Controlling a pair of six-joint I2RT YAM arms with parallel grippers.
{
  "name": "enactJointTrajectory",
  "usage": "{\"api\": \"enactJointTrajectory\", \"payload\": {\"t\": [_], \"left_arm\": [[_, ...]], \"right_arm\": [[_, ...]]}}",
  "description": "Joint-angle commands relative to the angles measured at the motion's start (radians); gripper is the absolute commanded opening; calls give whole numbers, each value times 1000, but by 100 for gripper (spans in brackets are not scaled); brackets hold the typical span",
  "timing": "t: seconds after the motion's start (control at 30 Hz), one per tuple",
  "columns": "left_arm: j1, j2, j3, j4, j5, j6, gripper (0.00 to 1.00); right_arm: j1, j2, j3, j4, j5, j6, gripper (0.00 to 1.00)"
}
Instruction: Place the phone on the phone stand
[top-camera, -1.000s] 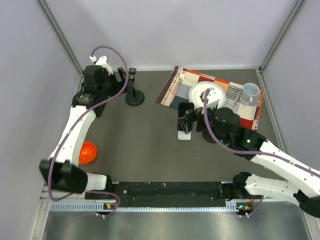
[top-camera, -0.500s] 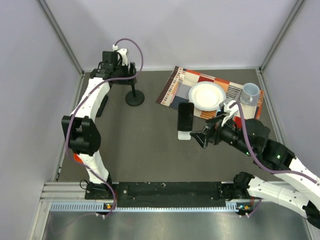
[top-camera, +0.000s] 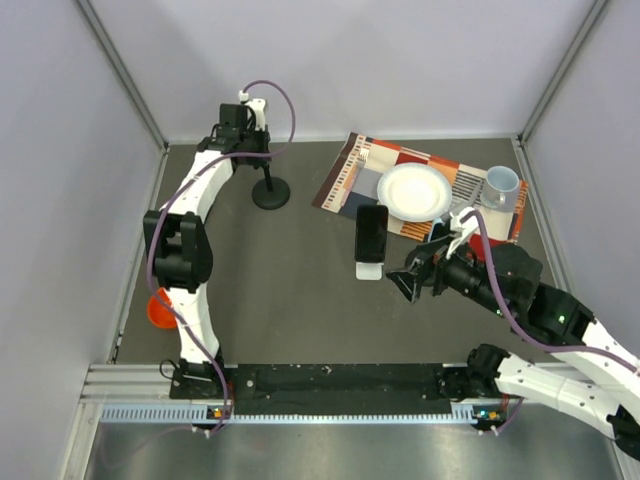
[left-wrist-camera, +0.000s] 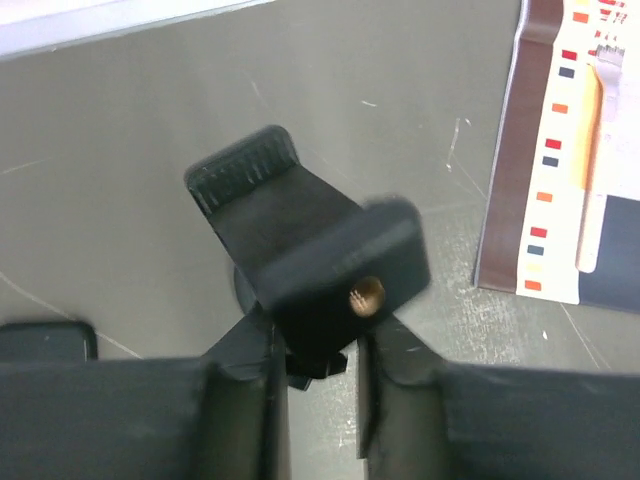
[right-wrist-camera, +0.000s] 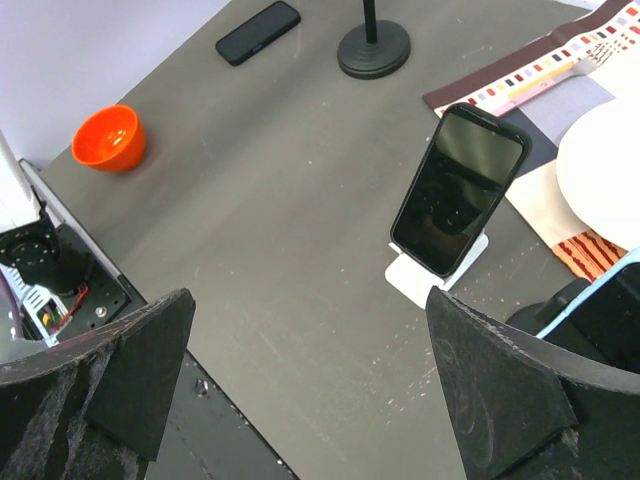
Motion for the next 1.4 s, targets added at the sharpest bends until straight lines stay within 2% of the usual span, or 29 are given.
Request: {"api": "enactJointTrajectory", "payload": {"t": [0.0,0.13,0.17,0.3,0.33,0.47,0.57,0.7,0.83,0.9,0.97,1.1,1.13,1.2,1.23,1.27,1.3,1.37], "left_arm": [[-6,-41,-3,92,-5,18,0],[-42,-189,-134,71,-25,15,0],[-53,-231,-212,64,-2,9,0],[-127,-499,-435,34,23,2,0],[-151,-539,-472,20,23,-54,0],[-206,-750,-646,-8,147,-88,0],[-269,-843,-731,-20,216,-8,0],[-298,-863,-805,-34,248,2,0],[-383,-930,-895,66,178,10,1],[-398,-937,-923,83,152,13,9],[-401,-920,-922,63,150,13,11],[-406,-940,-920,9,161,-26,39],[-406,-953,-915,-1,162,-34,50],[-406,-1004,-909,-17,178,-48,64],[-406,-1024,-899,-47,184,-53,83],[-406,-1056,-891,-64,188,-56,86],[-406,-1073,-883,-84,178,-68,97],[-406,-1117,-856,-117,149,-91,98]], "right_arm": [[-6,14,-2,13,10,11,99],[-5,48,-5,18,2,3,99],[-5,57,-2,18,-5,-3,99],[-6,99,19,22,-28,-29,99],[-5,103,24,31,-36,-32,99],[-5,118,25,65,-65,-40,99],[-6,135,21,82,-94,-37,99],[-6,137,-13,117,-108,-22,99],[-6,126,-37,137,-116,-8,99],[-6,122,-42,139,-114,-8,99],[-6,117,-50,140,-111,-6,99],[-6,109,-54,137,-113,-5,99],[-6,109,-57,139,-116,-6,99],[-6,108,-60,139,-114,-5,99],[-6,109,-62,139,-114,-3,99],[-6,114,-62,139,-114,-5,99],[-8,117,-62,139,-116,-9,99],[-6,122,-62,139,-114,-12,99]]}}
